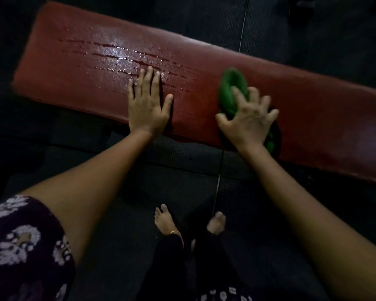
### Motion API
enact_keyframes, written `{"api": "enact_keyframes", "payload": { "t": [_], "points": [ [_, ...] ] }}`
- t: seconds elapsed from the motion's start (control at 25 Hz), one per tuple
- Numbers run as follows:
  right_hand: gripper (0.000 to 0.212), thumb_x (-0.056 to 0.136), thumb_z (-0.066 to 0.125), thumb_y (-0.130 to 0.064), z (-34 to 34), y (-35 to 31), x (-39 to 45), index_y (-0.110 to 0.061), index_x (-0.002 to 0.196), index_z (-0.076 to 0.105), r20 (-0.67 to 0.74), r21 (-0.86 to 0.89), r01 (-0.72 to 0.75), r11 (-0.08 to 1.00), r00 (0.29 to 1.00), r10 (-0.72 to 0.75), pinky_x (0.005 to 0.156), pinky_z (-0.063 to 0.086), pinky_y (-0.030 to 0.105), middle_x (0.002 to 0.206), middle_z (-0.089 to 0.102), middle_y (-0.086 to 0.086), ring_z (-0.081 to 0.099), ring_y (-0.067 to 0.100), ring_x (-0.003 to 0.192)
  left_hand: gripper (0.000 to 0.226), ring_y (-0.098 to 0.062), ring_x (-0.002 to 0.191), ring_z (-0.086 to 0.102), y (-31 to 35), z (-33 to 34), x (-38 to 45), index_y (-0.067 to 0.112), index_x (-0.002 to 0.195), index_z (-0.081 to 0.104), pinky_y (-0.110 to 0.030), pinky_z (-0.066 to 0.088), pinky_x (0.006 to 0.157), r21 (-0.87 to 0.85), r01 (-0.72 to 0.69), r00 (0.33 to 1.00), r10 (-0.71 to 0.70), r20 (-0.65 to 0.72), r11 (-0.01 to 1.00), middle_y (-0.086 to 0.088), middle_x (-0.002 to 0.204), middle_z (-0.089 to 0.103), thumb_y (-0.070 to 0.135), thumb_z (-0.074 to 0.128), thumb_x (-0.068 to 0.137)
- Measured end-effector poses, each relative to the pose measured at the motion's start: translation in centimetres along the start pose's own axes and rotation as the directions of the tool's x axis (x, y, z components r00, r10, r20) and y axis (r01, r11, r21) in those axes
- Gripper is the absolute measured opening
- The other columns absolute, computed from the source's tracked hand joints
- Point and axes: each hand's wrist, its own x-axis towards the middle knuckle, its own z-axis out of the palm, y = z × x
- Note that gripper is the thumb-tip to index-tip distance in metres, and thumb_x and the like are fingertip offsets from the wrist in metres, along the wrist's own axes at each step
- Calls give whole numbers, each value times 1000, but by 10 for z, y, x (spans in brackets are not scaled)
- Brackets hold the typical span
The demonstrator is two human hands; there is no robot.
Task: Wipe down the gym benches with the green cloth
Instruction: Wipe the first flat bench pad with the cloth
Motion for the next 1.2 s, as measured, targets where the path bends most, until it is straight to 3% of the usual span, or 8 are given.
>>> {"api": "enact_keyframes", "payload": {
  "t": [0.12,0.24,0.32,0.52,0.76,0.88,0.96,1.2],
  "points": [
    [76,65,71,-52,13,-11,-25,-27,134,50,-62,-91,493,865,864,-499,84,39,47,133,50,8,44,35,109,65,-23,146,11,-1,1,-1,10,147,25,-39,-2,116,-28,-6,1000,7,13,1000,-9,156,18,44,28,93],
    [83,60,76,-54,12,26,-8,-29,135,48,38,-219,883,416,433,-900,78,44,45,130,52,12,41,33,103,65,-22,146,10,-1,0,-3,12,148,25,-37,-3,115,-54,2,999,1,53,999,-7,157,18,45,29,92],
    [82,63,77,-52,9,39,5,-32,134,43,97,-202,944,260,284,-954,77,44,45,129,51,12,41,33,102,64,-23,144,15,-3,-4,-2,12,146,29,-36,0,115,-80,-20,998,25,57,997,-8,155,22,46,30,93],
    [65,74,56,-54,2,-18,30,-34,136,47,174,-190,933,307,340,-924,76,40,40,128,52,11,49,32,99,62,-27,142,19,-30,-15,0,9,138,40,-36,1,116,-50,-23,1000,22,-8,998,-11,152,27,47,24,91],
    [67,81,56,-51,-6,-50,76,-36,143,35,114,-111,585,804,811,-574,93,30,41,141,37,11,37,32,121,58,-26,146,0,-64,-25,18,14,146,27,-43,-8,114,54,210,977,-208,-46,976,-10,158,5,44,34,97],
    [65,82,56,-50,-9,-57,95,-30,142,38,62,-44,200,979,978,-197,97,31,45,142,34,12,36,34,124,67,-23,146,-2,-70,-20,26,16,150,17,-47,-7,115,69,272,962,-272,-10,960,-7,159,3,53,24,96],
    [63,81,55,-48,-7,-79,89,-27,139,41,28,-33,94,995,995,-93,98,30,47,142,35,11,36,34,125,67,-22,146,2,-69,-16,25,17,150,19,-46,-4,115,42,283,959,-282,-29,958,-6,159,8,53,22,93],
    [70,81,55,-52,-6,-100,61,-33,144,32,177,-33,672,740,732,-658,92,32,41,141,34,10,36,31,122,58,-22,146,8,-74,-16,18,18,148,27,-45,-2,116,-27,296,952,-297,-74,955,-5,157,17,41,27,94]
  ]
}}
